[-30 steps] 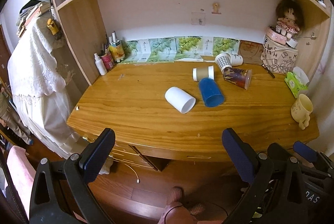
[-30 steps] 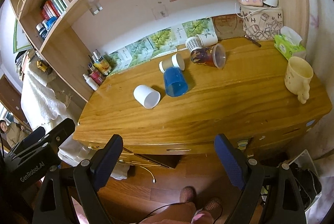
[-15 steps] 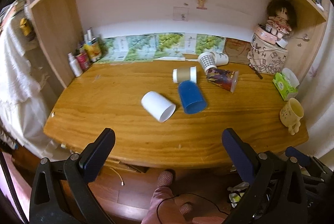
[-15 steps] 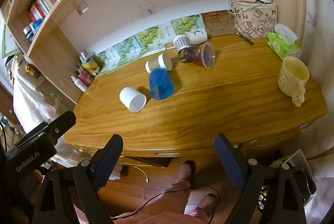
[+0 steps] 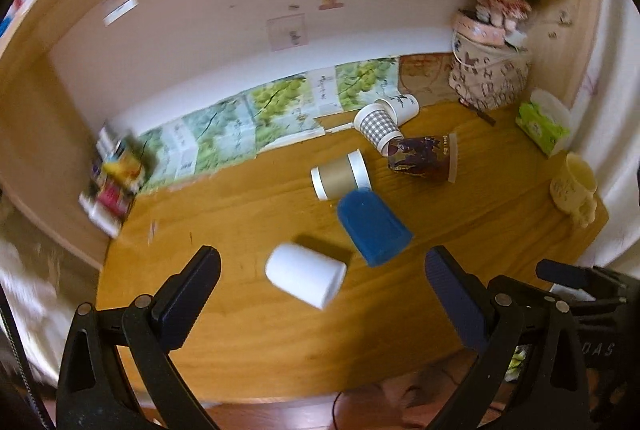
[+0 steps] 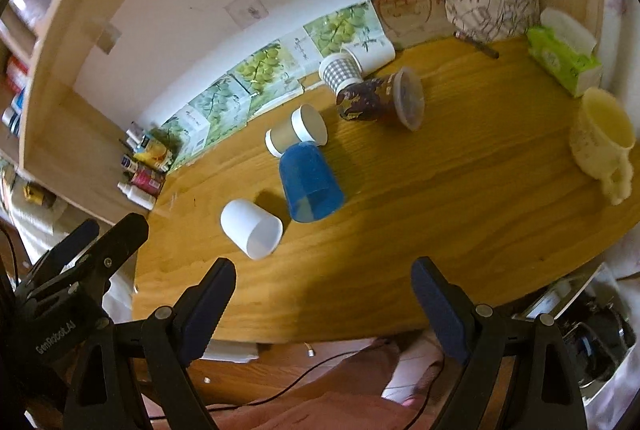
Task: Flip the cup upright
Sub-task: 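Move the left gripper toward the lying kraft-brown paper cup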
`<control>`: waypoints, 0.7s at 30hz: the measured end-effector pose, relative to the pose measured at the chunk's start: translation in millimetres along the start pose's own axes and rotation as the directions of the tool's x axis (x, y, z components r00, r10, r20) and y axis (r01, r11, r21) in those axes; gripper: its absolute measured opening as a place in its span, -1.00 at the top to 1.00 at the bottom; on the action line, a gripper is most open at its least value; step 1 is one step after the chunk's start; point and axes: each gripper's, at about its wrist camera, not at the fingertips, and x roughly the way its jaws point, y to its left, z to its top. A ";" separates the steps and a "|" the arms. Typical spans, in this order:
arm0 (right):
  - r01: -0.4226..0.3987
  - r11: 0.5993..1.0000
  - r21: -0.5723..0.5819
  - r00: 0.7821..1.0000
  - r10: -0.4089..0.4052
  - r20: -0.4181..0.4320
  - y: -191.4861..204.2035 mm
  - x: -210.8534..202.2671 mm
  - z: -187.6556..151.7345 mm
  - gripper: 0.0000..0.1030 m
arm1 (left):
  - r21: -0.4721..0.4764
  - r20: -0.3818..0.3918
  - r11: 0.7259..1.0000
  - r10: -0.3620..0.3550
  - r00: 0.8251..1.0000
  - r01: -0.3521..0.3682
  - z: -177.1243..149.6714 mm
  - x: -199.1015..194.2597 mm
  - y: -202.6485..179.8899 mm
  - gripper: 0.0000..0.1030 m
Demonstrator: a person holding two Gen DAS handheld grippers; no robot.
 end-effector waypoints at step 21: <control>0.142 0.980 0.137 0.969 -0.109 -0.222 20.6 89.1 28.3 -0.75 | 0.462 -0.186 0.850 -0.186 0.965 0.253 62.9 124.3 9.2 -0.98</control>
